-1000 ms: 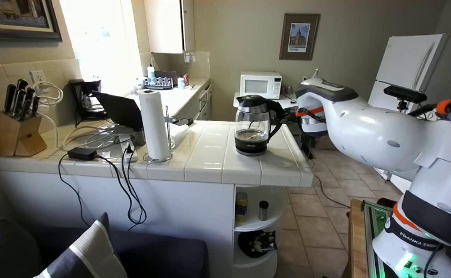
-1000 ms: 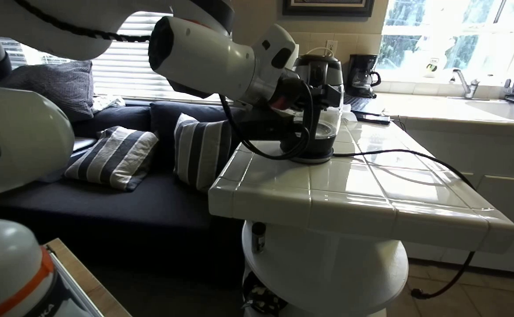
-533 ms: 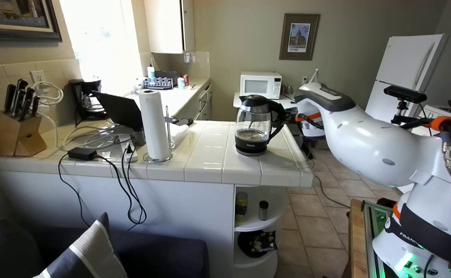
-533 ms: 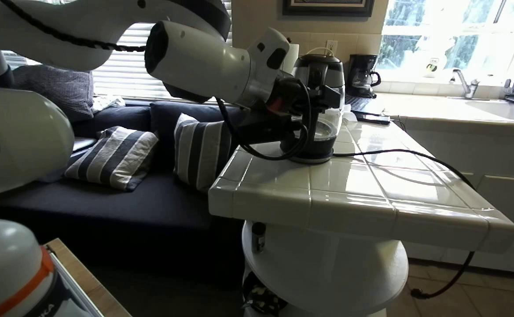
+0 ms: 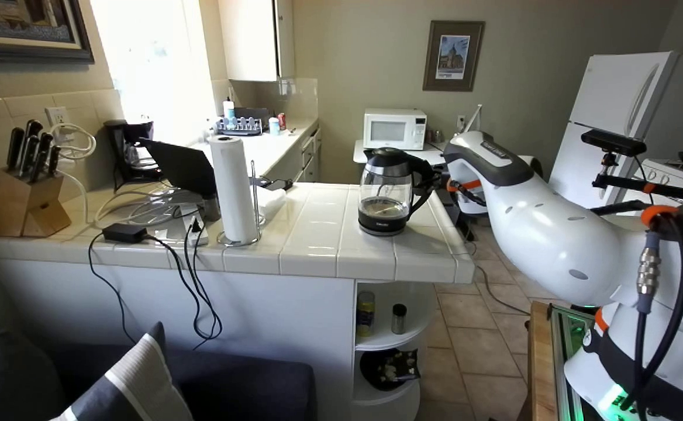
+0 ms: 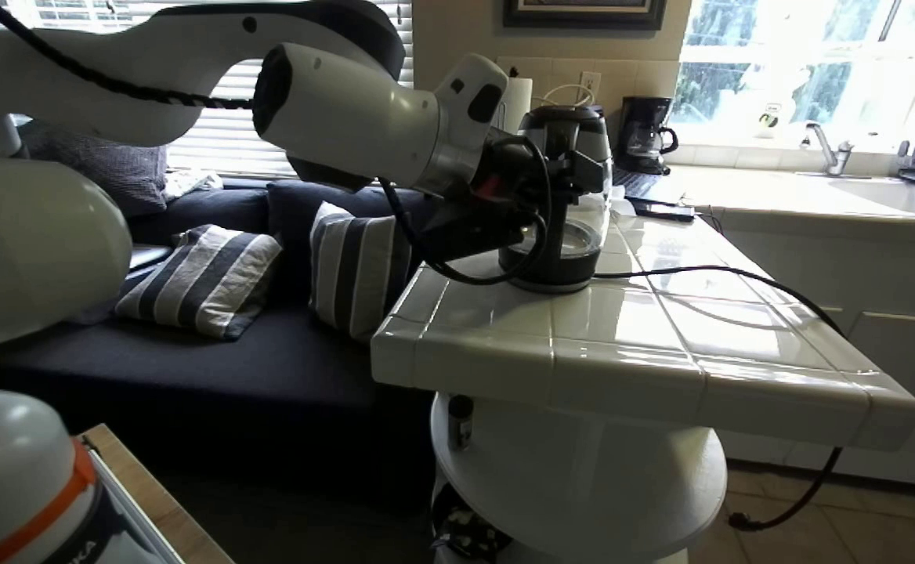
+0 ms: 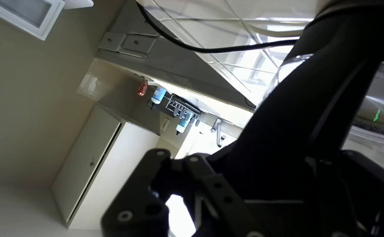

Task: Put the kettle on the stand

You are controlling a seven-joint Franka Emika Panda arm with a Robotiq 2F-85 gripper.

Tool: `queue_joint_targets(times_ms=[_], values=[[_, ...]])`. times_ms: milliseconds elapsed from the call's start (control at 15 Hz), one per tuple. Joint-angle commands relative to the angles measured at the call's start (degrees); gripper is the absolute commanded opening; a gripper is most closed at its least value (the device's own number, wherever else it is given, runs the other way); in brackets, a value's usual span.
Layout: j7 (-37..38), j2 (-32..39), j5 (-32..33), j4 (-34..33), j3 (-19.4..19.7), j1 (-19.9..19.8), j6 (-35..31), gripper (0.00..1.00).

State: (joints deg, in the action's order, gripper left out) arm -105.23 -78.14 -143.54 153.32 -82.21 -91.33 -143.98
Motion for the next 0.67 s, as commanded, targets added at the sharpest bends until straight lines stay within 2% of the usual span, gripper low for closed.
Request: queue_joint_targets(times_ms=[0,133,200,267,333,600], values=[[0.1,-3.8,-0.2,1.4,-1.8,0.3,-0.3,0.00],[0.5,-4.6,-0.2,1.4,-2.1,0.4,-0.2,0.00],[0.9,-4.6,-0.3,1.3,-2.1,0.6,0.1,0.25],[1.1,-4.8,-0.2,1.2,-2.1,0.6,0.2,0.26],[1.4,-4.7,0.2,1.3,-1.9,0.8,0.6,0.32],[2.5,-2.9,2.4,2.0,0.1,1.9,3.4,0.62]])
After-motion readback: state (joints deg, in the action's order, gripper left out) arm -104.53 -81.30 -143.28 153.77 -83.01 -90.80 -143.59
